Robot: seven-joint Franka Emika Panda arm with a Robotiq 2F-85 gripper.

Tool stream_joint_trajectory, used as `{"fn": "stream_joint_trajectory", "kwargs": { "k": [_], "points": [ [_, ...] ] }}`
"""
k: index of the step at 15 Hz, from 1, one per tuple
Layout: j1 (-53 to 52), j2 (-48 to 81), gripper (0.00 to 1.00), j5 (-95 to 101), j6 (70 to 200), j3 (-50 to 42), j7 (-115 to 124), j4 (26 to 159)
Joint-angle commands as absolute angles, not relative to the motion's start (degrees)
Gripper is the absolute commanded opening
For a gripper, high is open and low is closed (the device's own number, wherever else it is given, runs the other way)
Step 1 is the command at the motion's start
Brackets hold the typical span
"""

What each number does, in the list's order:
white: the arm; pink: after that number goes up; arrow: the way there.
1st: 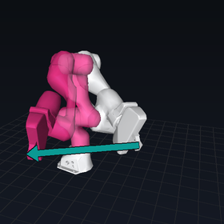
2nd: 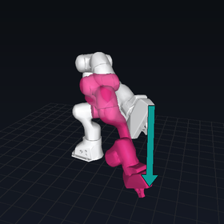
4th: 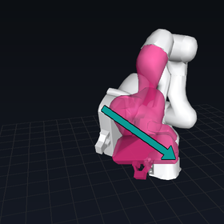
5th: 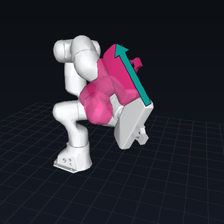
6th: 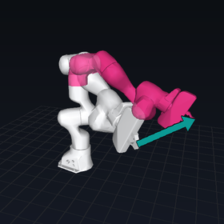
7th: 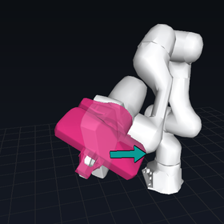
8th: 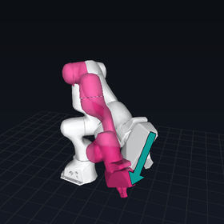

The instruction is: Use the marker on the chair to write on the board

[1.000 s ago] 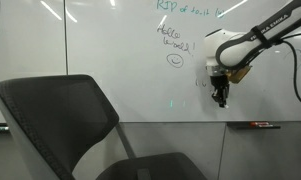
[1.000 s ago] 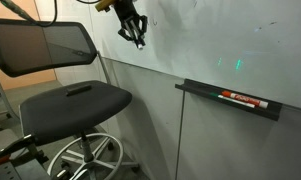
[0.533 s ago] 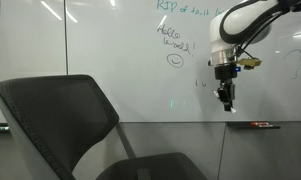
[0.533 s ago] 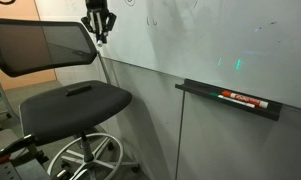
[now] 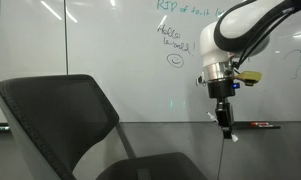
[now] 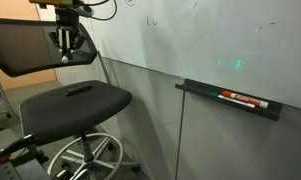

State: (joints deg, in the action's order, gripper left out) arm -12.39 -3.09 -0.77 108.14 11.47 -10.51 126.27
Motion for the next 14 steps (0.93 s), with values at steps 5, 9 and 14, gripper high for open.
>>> {"fn": "stream_joint_trajectory", "kwargs": {
  "k": [5, 9, 14],
  "points": [
    [-13.71, 3.59, 0.11, -0.70, 120.01, 13.40, -11.57, 130.18],
    [-13.90, 9.39, 0.11, -0.03, 124.58, 13.74, -10.50, 129.95],
    [-14.92, 15.56, 0.11, 0.45, 128.63, 14.61, -9.59, 128.96]
  ]
}}
